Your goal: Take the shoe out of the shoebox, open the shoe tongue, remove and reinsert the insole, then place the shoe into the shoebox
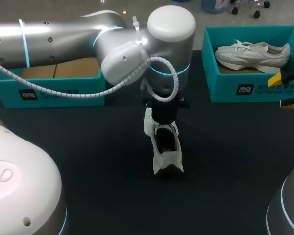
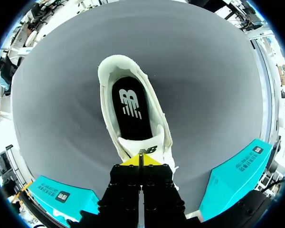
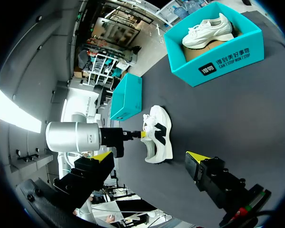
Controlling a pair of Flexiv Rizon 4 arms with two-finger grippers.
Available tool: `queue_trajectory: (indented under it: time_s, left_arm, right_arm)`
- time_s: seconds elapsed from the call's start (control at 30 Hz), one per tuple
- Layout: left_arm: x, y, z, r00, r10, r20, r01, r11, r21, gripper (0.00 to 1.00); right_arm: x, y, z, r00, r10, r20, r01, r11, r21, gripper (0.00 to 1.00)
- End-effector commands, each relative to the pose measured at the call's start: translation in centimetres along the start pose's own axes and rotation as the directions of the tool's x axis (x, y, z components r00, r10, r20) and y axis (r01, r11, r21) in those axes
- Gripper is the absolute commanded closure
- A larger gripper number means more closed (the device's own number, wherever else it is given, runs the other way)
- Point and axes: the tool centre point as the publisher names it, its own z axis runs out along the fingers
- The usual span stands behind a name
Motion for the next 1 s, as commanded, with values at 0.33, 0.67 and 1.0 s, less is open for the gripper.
queue_trajectory:
  time_s: [0.33, 0.67, 1.0]
  left_arm:
    - [0.5, -0.4, -0.3, 0.993, -0.114, -0.026, 0.114, 0.993, -0.015, 1.00]
    - [0.4, -1.6, 1.0, 0.953, -0.299, -0.047, 0.300, 0.954, 0.021, 1.00]
    - [1.0, -1.9, 0.5, 0.935, -0.352, -0.038, 0.353, 0.935, 0.023, 1.00]
  right_arm:
    - [0.0, 0.0, 0.0, 1.000, 0.001, 0.002, -0.001, 1.000, 0.001, 0.00]
    - [0.0, 0.0, 0.0, 1.000, 0.001, 0.002, -0.001, 1.000, 0.001, 0.00]
    - [0.0, 0.0, 0.0, 1.000, 0.001, 0.002, -0.001, 1.000, 0.001, 0.00]
